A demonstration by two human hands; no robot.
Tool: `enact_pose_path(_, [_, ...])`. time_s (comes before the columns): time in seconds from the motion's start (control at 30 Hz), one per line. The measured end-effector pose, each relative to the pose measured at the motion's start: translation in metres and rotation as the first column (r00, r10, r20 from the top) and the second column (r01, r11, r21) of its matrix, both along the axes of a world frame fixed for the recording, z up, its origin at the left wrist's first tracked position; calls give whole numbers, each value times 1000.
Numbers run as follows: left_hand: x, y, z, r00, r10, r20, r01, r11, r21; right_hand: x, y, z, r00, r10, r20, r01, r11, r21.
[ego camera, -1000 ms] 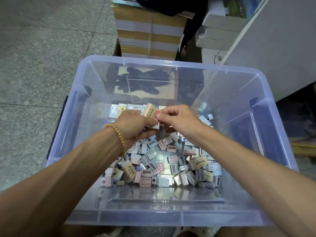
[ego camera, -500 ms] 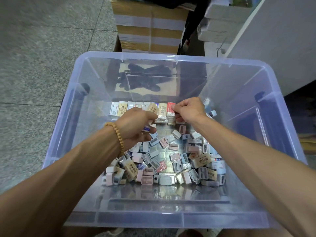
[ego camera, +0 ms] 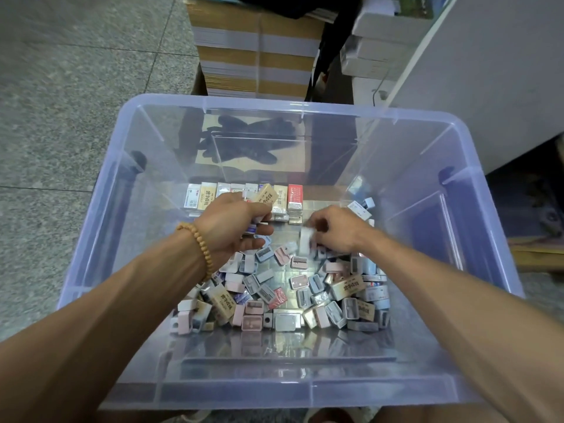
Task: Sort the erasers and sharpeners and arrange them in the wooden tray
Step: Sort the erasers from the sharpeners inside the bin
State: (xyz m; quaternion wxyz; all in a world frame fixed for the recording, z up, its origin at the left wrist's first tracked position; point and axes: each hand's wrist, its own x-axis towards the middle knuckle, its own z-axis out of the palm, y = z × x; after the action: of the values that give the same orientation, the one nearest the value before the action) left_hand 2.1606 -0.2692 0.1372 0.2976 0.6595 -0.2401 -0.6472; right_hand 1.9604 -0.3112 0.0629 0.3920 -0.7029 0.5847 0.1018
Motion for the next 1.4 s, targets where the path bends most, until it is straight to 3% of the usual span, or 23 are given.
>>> enact_pose_path(0.1, [-2,3,0,997,-76,-21,76,997,-1,1,8,3,995,95,-5,-94,990,108])
enact_pose_path(0.2, [-5,7,-2,992,-130,4,130,992,-4,5,4,20,967,-187,175,182,982,42])
enact_pose_path(0.27, [-6,8,-5,992,-126,6,126,992,0,9,3,39,786,-460,414,404,888,219])
enact_pose_path(0.33, [-6,7,-6,991,-127,-33,127,992,1,15,7,54,597,-607,525,409,793,451])
enact_pose_path(0.43, [-9,7,-1,976,-154,-152,159,987,22,20,18,55,596,-580,555,373,812,448])
enact_pose_path(0.63, [-9,6,4,930,-71,-361,85,996,21,18,20,52,416,-691,590,469,720,512])
enact_pose_path(0.8, [-16,8,1,908,-25,-419,44,998,35,25,25,51,472,-675,567,427,738,523])
enact_pose_path(0.93, [-23,4,-1,893,-36,-449,62,997,44,25,25,51,419,-716,559,372,697,613])
enact_pose_path(1.0, [-25,3,-3,953,-179,-246,182,983,-11,20,21,53,440,-708,553,382,705,598])
enact_pose_path(1.03, [-25,2,-4,958,-286,-3,285,956,-64,16,18,53,447,-714,539,425,700,575])
enact_pose_path(1.07, [-23,1,-6,886,-367,284,412,903,-117,12,14,52,442,-732,518,488,681,546])
enact_pose_path(1.1, [-22,1,-9,757,-385,528,531,833,-155,6,9,47,439,-755,487,565,654,503])
enact_pose_path(1.13, [-19,0,-12,633,-357,687,614,771,-166,1,4,44,447,-773,450,637,628,446])
enact_pose_path(1.27, [-5,-10,-22,328,-231,916,768,629,-117,-9,-12,24,550,-782,294,739,619,264])
enact_pose_path(1.4, [3,-22,-41,185,-189,964,857,511,-64,10,-20,9,649,-711,271,699,698,158])
